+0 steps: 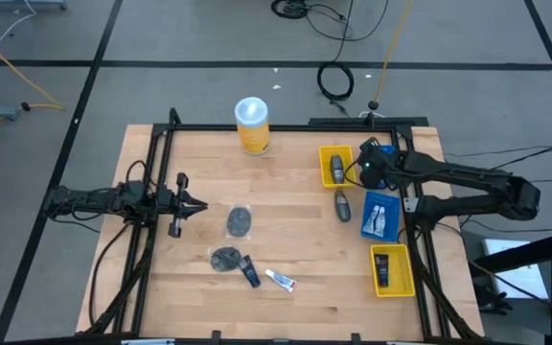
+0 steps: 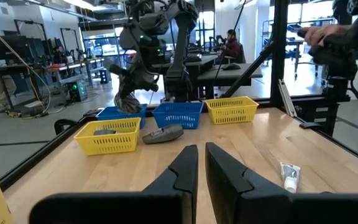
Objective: Pick & Place Travel size toiletries
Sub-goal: Put the top black hairbrush into the top blue basket
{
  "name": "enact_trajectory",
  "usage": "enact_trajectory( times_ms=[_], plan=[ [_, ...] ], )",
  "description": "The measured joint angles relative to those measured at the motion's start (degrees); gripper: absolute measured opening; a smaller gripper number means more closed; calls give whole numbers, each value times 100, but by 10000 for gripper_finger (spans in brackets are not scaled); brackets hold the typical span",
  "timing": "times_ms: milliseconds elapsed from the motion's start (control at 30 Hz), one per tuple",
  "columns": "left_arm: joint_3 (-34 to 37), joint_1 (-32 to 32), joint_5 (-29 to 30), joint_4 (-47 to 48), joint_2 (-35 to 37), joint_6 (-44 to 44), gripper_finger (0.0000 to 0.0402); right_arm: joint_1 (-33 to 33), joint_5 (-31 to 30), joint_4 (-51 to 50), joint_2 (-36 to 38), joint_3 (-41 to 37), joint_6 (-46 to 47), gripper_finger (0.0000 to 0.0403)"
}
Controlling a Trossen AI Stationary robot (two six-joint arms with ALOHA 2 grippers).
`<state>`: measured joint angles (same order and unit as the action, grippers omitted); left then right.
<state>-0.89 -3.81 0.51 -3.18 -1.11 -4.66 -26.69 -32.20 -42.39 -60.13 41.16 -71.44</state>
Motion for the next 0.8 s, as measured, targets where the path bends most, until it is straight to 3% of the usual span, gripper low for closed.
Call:
enact_trajectory(
  times_ms=[67,233,433,633,800],
  plan=[
    [0,-2,0,0,1,-1,33,-145,222,112,4,-47,-105,0],
    [0,0,0,0,-1,0,33,-347,41,212,2,-91,-448,0],
    [0,0,0,-2,-1,-1,33,-512,700,197,-69,-113,-297,2],
    [0,-2,2,0,-1,0,33,-640,661,504,-77,-472,-269,22],
    [0,0,2,0,1,-1,33,-672,248,1056,-53,-783,-322,67]
  ],
)
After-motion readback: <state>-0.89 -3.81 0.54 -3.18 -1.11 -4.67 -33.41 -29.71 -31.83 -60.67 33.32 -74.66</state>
